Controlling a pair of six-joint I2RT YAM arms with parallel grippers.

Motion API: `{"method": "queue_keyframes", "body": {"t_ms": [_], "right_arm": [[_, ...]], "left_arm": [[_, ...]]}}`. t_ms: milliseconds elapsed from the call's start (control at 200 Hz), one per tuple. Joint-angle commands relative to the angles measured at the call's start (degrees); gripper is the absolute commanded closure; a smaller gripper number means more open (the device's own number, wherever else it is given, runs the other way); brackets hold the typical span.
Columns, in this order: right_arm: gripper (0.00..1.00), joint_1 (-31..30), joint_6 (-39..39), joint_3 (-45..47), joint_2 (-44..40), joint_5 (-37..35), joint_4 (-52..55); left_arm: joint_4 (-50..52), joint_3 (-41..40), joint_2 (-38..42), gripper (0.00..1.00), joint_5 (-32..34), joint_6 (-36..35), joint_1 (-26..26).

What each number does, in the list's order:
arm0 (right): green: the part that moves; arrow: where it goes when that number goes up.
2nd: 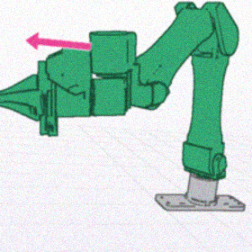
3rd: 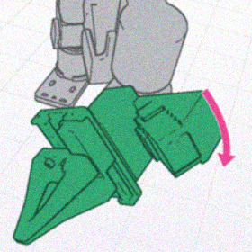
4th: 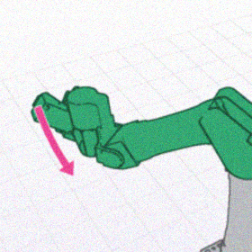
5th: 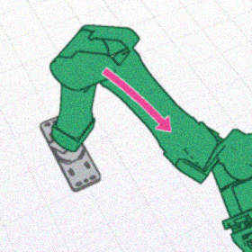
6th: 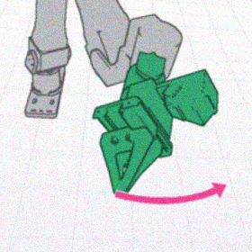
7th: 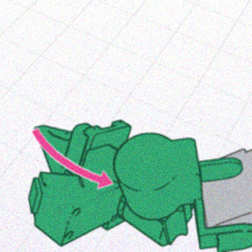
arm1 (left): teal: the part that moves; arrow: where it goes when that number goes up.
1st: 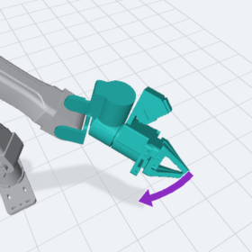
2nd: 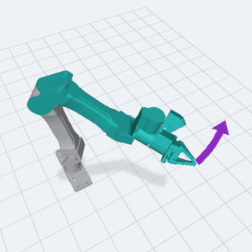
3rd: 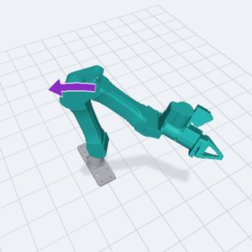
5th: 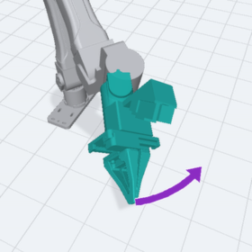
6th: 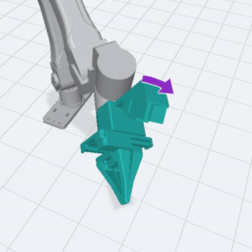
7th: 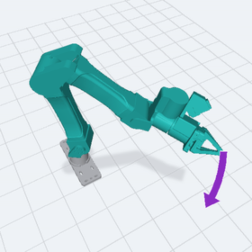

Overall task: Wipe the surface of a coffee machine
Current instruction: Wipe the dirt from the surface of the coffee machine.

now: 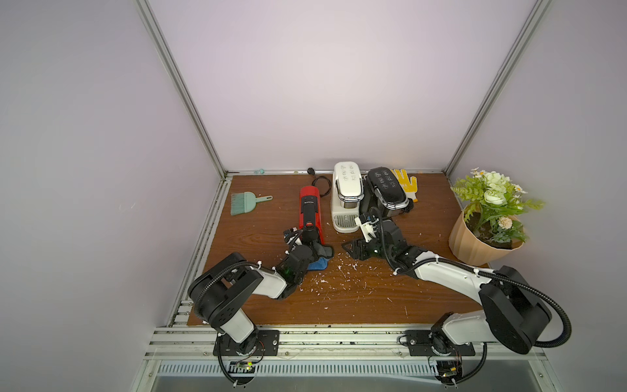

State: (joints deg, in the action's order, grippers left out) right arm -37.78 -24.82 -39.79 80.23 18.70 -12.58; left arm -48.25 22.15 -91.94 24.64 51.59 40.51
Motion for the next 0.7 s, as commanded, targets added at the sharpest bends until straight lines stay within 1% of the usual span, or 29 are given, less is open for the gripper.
{"method": "queue_keyframes", "body": {"t_ms": [0,80,140,235,360,415,480,555,691], "right_arm": [[0.37,0.0,1.3,-2.4,-1.0,0.7,-1.1],[0.37,0.0,1.1,-2.0,-1.2,0.8,-1.5],[0.37,0.0,1.0,-1.5,-1.2,0.6,-1.9],[0.37,0.0,0.9,-1.1,-1.0,0.6,-2.1],[0.37,0.0,0.7,-0.8,-0.9,1.0,-2.5],[0.37,0.0,0.7,-0.8,-0.8,1.1,-2.5],[0.37,0.1,0.8,-0.9,-0.8,1.0,-2.3],[0.37,0.0,0.8,-0.9,-0.8,1.1,-2.3],[0.37,0.0,0.7,-0.7,-0.6,1.2,-2.7]], "left_arm": [[8.8,1.3,1.3,1.0,4.1,-0.4,-2.1],[9.2,0.6,4.5,1.0,3.6,-1.4,-3.0],[8.3,0.6,7.1,1.0,2.1,-3.4,-3.1],[6.5,1.7,10.2,1.0,-3.1,-7.0,-3.1],[-2.3,0.3,12.4,1.0,-11.9,-10.4,-3.1],[-5.3,-0.4,12.7,1.0,-14.3,-10.8,-3.2],[-10.7,-2.6,12.4,1.0,-15.5,-11.2,-3.2],[-16.7,-5.1,10.6,1.0,-15.3,-11.7,-3.2],[-34.3,-10.3,1.9,1.0,-14.9,-12.5,-3.3]]}}
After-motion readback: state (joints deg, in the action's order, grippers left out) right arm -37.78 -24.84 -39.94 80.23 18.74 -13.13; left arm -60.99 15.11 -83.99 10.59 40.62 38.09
